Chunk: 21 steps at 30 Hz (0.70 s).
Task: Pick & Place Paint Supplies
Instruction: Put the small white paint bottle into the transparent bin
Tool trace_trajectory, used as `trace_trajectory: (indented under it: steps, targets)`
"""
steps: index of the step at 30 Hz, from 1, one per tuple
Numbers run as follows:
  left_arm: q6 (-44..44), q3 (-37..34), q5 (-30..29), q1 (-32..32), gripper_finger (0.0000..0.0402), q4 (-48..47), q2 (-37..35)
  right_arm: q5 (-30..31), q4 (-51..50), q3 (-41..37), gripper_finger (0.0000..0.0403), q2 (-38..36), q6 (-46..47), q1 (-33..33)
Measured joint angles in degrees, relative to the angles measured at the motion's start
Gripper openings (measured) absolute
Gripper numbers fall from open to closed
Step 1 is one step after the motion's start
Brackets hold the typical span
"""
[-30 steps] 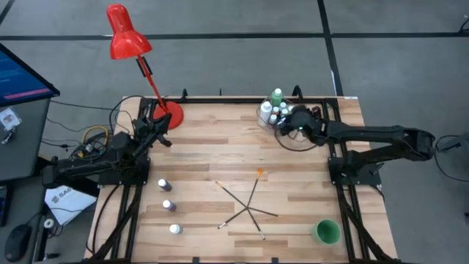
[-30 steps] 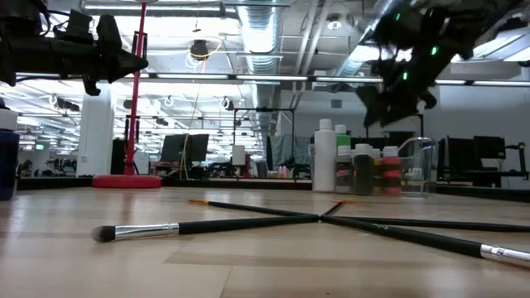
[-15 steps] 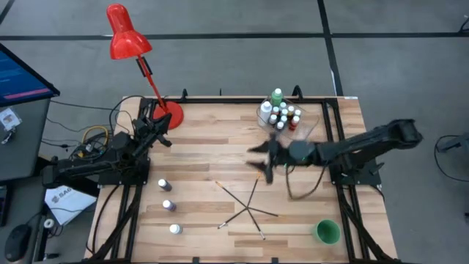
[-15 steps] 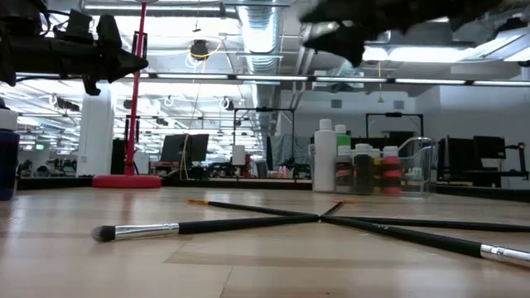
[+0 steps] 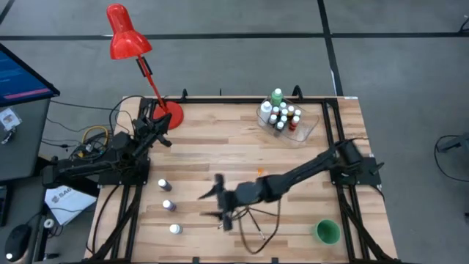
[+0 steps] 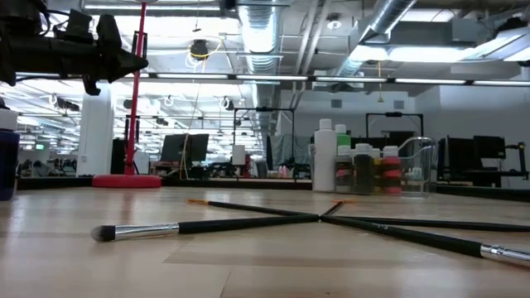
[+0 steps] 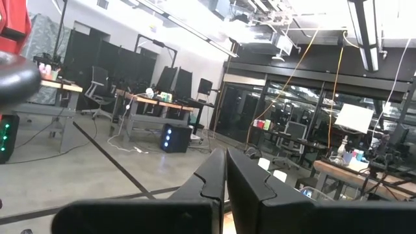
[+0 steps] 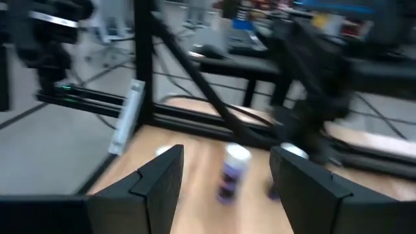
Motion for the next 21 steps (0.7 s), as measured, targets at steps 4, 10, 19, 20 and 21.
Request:
trace_trajectory:
  steps: [4,10,19,20,21]
  targets:
    - [0.01,-0.02,0.0,0.0,0.0008,-0.02,0.0,-4.16,-4.12,11.75,0.0225,8.3,-0.41,0.61]
    - [0.0,-0.01,0.02,0.0,0.0008,-0.02,0.0,-7.4,-10.8,26.24,0.0252,18.59,-0.39,0.48]
    - [0.0,-0.02,0.01,0.0,0.0008,0.0,-0.01,-7.97,-14.79,39.31,0.0302,29.75,1.55,0.02]
    - [0.0,0.0,0.0,0.0,0.0008,-0.02,0.0,-8.18,-14.9,40.32,0.0305,30.68,2.08,-0.1]
    - [0.0,-0.02,0.0,0.0,0.0008,-0.02,0.0,-8.53,-15.32,41.21,0.0306,31.55,2.5,-0.27]
